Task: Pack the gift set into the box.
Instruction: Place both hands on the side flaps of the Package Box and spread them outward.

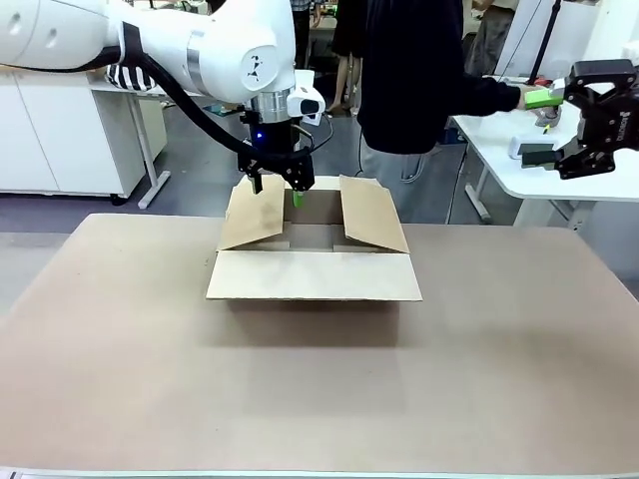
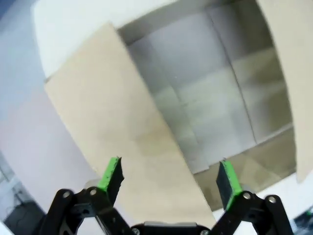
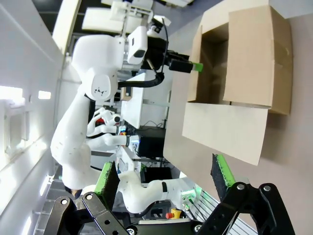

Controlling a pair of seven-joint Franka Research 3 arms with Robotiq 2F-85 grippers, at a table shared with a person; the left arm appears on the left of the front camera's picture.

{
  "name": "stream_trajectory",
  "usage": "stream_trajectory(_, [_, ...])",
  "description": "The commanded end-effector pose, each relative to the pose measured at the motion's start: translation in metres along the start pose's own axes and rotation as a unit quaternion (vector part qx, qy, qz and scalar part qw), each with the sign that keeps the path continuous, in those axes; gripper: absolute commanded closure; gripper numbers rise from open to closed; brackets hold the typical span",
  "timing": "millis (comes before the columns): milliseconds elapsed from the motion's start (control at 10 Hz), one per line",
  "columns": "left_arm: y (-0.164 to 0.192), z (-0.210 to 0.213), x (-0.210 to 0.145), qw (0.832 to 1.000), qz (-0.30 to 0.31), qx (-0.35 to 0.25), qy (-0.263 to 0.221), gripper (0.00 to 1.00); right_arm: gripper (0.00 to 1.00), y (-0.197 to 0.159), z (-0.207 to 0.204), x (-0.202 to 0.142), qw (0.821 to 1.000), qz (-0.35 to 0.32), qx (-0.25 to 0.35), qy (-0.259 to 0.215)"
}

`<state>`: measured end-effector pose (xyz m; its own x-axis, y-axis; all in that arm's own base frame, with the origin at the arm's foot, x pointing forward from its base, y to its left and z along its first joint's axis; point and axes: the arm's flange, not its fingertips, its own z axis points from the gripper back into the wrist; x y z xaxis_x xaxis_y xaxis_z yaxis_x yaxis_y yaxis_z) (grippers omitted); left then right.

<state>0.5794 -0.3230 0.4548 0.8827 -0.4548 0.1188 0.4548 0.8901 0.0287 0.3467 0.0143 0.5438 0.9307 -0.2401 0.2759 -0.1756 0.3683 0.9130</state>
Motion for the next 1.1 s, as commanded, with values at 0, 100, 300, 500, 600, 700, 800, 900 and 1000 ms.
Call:
stream_trajectory(0, [-0.006,0.007,-0.012,0.981,0.177,0.076,-0.02,0.0,0.0,0.0,-0.001,0.003,1.0,0.014,0.004,0.002])
stream_trajectory(100, [-0.013,0.008,-0.013,0.961,0.254,0.111,-0.015,0.0,0.0,0.0,-0.001,0.003,1.0,0.014,0.004,0.002])
stream_trajectory(300, [-0.024,0.006,-0.013,0.969,0.234,0.081,-0.001,0.0,0.0,0.0,-0.001,0.003,1.0,0.014,0.004,0.002])
stream_trajectory(500, [-0.019,0.0,-0.013,0.966,0.243,0.084,-0.014,0.0,0.0,0.0,-0.001,0.003,1.0,0.014,0.004,0.002])
stream_trajectory(600, [-0.02,-0.006,-0.012,0.967,0.243,0.073,-0.022,0.0,0.0,0.0,-0.001,0.003,1.0,0.014,0.004,0.002])
stream_trajectory(700, [-0.021,-0.015,-0.011,0.965,0.242,0.104,-0.015,0.0,0.0,0.0,-0.001,0.003,1.0,0.014,0.004,0.002])
stream_trajectory(800, [-0.021,-0.023,-0.01,0.964,0.235,0.125,-0.006,0.0,0.0,0.0,-0.001,0.003,1.0,0.014,0.004,0.002])
stream_trajectory(900, [-0.024,-0.031,-0.012,0.962,0.235,0.136,-0.002,0.0,0.0,0.0,-0.001,0.003,1.0,0.014,0.004,0.002])
stream_trajectory(1000, [-0.025,-0.036,-0.014,0.961,0.235,0.146,0.002,0.0,0.0,0.0,-0.001,0.003,1.0,0.014,0.004,0.002])
